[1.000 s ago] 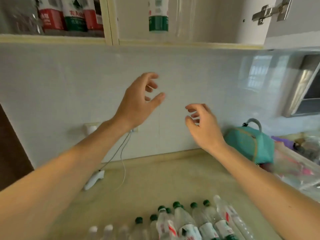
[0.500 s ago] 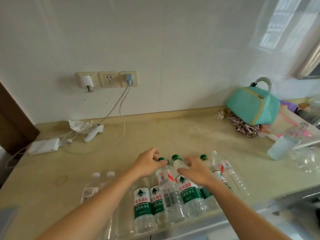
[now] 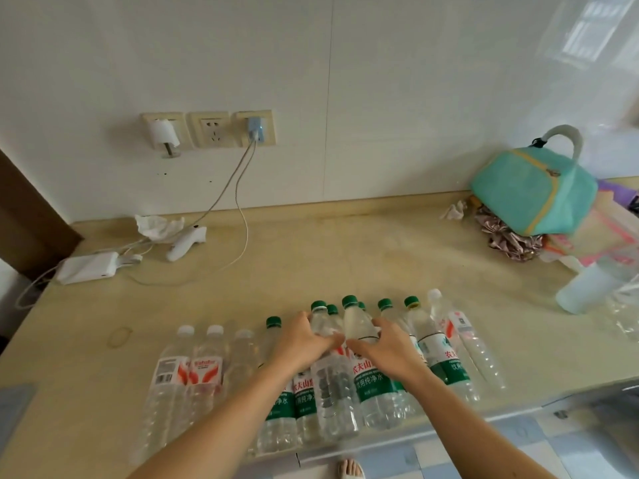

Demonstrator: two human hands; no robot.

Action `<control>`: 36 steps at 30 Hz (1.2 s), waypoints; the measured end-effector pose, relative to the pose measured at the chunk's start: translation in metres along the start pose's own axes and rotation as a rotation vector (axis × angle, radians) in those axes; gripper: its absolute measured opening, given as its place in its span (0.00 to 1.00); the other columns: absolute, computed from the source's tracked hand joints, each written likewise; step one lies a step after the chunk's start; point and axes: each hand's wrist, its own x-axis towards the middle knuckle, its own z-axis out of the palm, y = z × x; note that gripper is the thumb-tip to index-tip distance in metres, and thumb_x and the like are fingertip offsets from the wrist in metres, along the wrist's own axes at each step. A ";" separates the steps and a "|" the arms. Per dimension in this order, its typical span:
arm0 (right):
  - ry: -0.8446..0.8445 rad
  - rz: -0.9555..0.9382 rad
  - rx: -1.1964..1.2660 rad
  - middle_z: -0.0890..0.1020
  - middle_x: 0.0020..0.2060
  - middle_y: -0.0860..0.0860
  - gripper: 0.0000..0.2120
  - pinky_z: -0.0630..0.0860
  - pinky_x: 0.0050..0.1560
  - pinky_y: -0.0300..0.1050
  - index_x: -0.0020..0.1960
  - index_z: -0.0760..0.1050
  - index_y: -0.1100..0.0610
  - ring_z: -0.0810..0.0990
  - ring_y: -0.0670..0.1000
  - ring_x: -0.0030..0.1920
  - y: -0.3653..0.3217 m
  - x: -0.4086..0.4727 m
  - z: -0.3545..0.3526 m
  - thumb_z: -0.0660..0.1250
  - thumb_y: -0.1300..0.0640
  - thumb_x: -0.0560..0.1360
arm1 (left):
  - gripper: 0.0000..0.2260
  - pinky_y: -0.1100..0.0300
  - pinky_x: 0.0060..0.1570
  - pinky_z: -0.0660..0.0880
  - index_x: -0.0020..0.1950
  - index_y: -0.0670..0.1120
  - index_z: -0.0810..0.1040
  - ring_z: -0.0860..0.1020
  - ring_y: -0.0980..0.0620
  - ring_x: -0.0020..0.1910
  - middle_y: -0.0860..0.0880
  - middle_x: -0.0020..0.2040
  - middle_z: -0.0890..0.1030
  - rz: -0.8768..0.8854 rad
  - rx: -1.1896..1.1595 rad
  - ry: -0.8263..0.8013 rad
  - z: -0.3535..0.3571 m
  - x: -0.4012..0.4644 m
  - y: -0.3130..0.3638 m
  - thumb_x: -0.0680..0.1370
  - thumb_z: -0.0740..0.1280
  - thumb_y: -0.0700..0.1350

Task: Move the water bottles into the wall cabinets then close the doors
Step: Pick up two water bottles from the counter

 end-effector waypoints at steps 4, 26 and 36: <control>-0.027 0.042 0.177 0.87 0.45 0.53 0.31 0.86 0.42 0.52 0.68 0.74 0.57 0.88 0.51 0.39 0.007 0.004 -0.003 0.78 0.52 0.68 | 0.29 0.52 0.48 0.84 0.67 0.49 0.71 0.85 0.55 0.44 0.54 0.51 0.81 -0.061 -0.045 -0.003 0.000 0.006 -0.002 0.70 0.78 0.54; 0.293 -0.393 0.327 0.79 0.54 0.38 0.33 0.79 0.44 0.36 0.60 0.69 0.38 0.81 0.39 0.51 -0.043 0.108 -0.073 0.83 0.48 0.62 | 0.32 0.64 0.54 0.79 0.68 0.56 0.73 0.75 0.62 0.60 0.58 0.62 0.75 0.472 -0.163 0.485 -0.064 0.060 0.071 0.67 0.82 0.51; 0.245 -0.421 0.263 0.74 0.59 0.41 0.35 0.78 0.56 0.40 0.64 0.67 0.42 0.77 0.40 0.56 -0.024 0.152 -0.050 0.82 0.52 0.65 | 0.29 0.52 0.62 0.76 0.68 0.50 0.73 0.73 0.50 0.63 0.54 0.62 0.72 0.503 -0.040 0.587 -0.035 0.093 0.043 0.71 0.80 0.48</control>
